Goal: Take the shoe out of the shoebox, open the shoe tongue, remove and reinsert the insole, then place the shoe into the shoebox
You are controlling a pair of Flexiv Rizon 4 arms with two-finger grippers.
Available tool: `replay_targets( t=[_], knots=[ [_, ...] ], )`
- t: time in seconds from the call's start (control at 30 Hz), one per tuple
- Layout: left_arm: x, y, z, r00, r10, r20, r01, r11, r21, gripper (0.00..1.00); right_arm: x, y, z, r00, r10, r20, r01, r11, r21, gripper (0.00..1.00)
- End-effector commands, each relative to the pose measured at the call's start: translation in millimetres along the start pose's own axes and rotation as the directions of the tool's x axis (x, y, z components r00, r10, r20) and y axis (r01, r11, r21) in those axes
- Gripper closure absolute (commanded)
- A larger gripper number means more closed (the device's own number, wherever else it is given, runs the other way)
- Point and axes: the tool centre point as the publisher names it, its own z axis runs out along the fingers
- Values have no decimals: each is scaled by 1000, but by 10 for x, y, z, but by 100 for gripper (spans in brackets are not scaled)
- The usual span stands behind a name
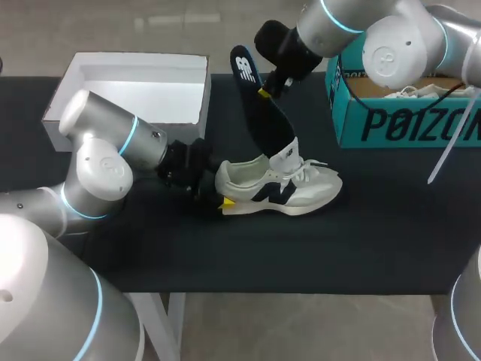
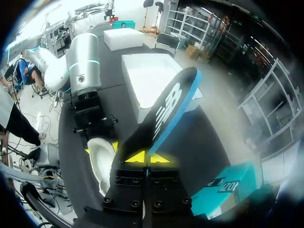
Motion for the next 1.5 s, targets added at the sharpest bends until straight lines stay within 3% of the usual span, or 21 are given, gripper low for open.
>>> replay_targets(
  t=[0.03,0.4,0.53,0.63,0.8,1.03,1.17,1.5],
  knots=[
    [8,19,17,1000,0,2,0,1000,-1,100,12,-13,-46,1000,0,3,0,1000,1,100],
    [8,19,17,1000,0,2,0,1000,-1,100,12,-13,-46,1000,0,3,0,1000,1,100],
    [8,19,17,1000,0,2,0,1000,-1,100,-121,229,-241,996,83,-13,-84,984,-154,100],
    [8,19,17,1000,0,2,0,1000,-1,100,-165,389,-330,996,81,-44,-89,971,-222,100],
    [8,19,17,1000,0,2,0,1000,-1,100,-178,605,-407,992,56,-112,-86,956,-281,100],
    [8,19,17,1000,0,2,0,1000,-1,100,-104,775,-594,953,49,-299,-161,918,-361,100],
    [8,19,17,1000,0,2,0,1000,-1,100,-114,833,-672,939,36,-341,-166,919,-358,100],
    [8,19,17,1000,0,2,0,1000,-1,100,-130,845,-674,940,37,-340,-166,919,-358,100]
  ],
)
